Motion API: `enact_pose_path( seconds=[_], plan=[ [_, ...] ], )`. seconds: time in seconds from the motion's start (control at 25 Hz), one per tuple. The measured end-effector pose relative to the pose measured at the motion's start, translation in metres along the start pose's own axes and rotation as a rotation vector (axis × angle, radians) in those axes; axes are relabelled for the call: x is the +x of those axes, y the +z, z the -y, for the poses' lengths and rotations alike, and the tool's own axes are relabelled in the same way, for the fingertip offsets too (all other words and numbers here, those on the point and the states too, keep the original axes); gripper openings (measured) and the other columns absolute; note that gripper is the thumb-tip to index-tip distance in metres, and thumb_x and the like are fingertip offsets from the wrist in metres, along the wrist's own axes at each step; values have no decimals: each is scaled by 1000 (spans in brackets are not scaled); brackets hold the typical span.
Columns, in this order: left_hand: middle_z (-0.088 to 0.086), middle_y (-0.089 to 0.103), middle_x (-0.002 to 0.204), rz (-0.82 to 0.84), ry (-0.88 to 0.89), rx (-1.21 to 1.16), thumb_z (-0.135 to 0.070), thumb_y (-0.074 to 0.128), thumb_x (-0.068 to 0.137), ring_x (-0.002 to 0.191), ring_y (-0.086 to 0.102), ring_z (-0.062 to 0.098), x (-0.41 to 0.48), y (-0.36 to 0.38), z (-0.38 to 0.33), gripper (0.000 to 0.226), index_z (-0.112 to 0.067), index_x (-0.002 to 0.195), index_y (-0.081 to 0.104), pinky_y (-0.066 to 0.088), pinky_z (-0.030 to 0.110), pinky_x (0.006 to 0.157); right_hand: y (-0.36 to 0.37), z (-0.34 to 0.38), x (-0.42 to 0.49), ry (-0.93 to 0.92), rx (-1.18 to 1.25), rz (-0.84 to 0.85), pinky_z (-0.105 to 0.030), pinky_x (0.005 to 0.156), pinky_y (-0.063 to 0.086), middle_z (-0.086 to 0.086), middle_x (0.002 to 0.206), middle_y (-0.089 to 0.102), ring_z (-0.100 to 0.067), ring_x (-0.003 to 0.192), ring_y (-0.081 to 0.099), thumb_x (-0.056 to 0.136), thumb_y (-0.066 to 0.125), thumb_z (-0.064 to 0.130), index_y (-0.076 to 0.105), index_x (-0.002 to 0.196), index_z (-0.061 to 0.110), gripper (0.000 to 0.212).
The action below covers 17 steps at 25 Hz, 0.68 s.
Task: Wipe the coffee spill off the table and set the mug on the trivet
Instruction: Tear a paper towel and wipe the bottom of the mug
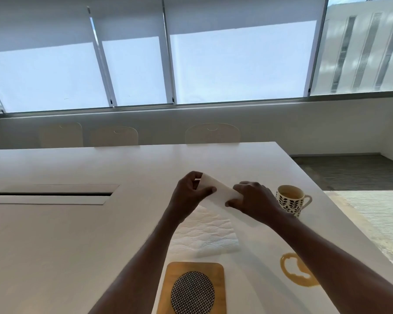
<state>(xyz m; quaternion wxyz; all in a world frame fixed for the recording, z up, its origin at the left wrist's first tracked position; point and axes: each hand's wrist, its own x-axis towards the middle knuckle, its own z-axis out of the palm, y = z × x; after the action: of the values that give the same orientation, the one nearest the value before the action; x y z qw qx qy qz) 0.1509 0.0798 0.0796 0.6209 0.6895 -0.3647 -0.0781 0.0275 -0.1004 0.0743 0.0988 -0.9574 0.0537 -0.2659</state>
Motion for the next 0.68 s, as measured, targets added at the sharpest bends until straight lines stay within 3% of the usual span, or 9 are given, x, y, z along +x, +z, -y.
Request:
enact_pose_path(
  seconds=[0.08, 0.16, 0.24, 0.28, 0.36, 0.44, 0.52, 0.6, 0.68],
  plan=[
    [-5, 73, 91, 8, 1, 35, -14, 80, 79, 84, 70, 17, 0, 9, -2, 41, -31, 111, 60, 61, 33, 75, -8, 0, -6, -12, -11, -37, -29, 62, 42, 8, 88, 61, -18, 70, 57, 75, 72, 56, 59, 100, 24, 42],
    [-1, 73, 99, 11, -7, 64, -16, 79, 81, 88, 70, 17, -1, 19, -4, 64, -25, 136, 48, 59, 31, 78, -18, 0, -10, -43, -14, -21, -35, 71, 53, 6, 114, 68, -23, 86, 68, 74, 71, 59, 51, 129, 29, 66],
    [3, 73, 107, 20, 1, 149, -18, 76, 83, 95, 69, 17, -2, 27, -6, 78, -24, 149, 35, 55, 29, 84, -26, -2, -16, -68, -32, 7, -41, 78, 58, 3, 122, 69, -24, 95, 70, 77, 67, 60, 48, 137, 32, 68],
    [2, 73, 110, 29, 33, 212, -19, 74, 84, 98, 69, 15, -2, 31, -8, 69, -25, 146, 43, 54, 26, 85, -29, -4, -19, -73, -38, 19, -42, 77, 59, 2, 115, 72, -24, 92, 71, 81, 65, 58, 53, 132, 32, 59],
    [-9, 74, 101, 34, 98, 306, -19, 73, 84, 95, 68, 6, -3, 37, -14, 32, -25, 115, 72, 51, 21, 79, -33, -9, -23, -67, -44, 38, -40, 72, 58, -1, 94, 77, -24, 81, 72, 87, 61, 51, 66, 112, 28, 34],
    [-11, 70, 92, 4, 160, 362, -21, 75, 83, 90, 63, 3, -5, 42, -17, 8, -25, 88, 78, 46, 23, 77, -37, -11, -27, 0, -3, 56, -40, 68, 57, -2, 81, 75, -24, 74, 70, 89, 59, 43, 69, 95, 23, 24],
    [-7, 64, 103, -7, 210, 458, -25, 77, 82, 102, 53, 8, -7, 48, -17, 3, -25, 81, 74, 40, 24, 85, -39, -15, -33, 67, 64, 84, -40, 65, 55, -4, 77, 73, -25, 68, 66, 88, 58, 35, 67, 87, 19, 18],
    [-9, 64, 114, 38, 222, 477, -26, 75, 83, 111, 53, 6, -9, 55, -17, 9, -27, 78, 68, 39, 24, 92, -39, -19, -40, 122, 126, 153, -39, 61, 53, -8, 80, 70, -26, 68, 63, 87, 55, 26, 62, 91, 19, 11],
    [-15, 72, 100, 84, 216, 411, -26, 74, 85, 96, 64, 1, -10, 66, -19, 10, -25, 77, 68, 46, 16, 83, -36, -26, -49, 180, 153, 202, -36, 60, 50, -11, 87, 70, -27, 71, 64, 89, 51, 20, 58, 101, 18, 14]
  ],
)
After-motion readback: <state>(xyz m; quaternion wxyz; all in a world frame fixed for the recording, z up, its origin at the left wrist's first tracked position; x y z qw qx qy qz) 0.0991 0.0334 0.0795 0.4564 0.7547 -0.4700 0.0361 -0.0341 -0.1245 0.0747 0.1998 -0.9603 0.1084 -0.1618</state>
